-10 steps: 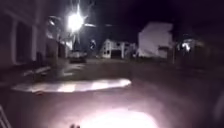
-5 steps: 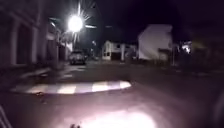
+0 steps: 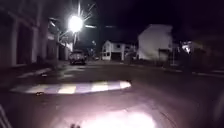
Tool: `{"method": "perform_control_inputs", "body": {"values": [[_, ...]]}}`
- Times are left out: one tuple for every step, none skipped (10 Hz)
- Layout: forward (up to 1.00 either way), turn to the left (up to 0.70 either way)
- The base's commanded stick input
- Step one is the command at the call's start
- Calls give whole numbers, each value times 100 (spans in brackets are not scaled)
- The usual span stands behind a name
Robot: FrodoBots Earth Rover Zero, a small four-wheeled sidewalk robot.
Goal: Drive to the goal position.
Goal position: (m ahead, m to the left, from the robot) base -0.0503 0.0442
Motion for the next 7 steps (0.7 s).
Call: {"method": "perform_control_inputs", "body": {"values": [[80, -31], [100, -27], [100, -27], [100, -27], [100, -27], [100, -27], [100, -27]]}}
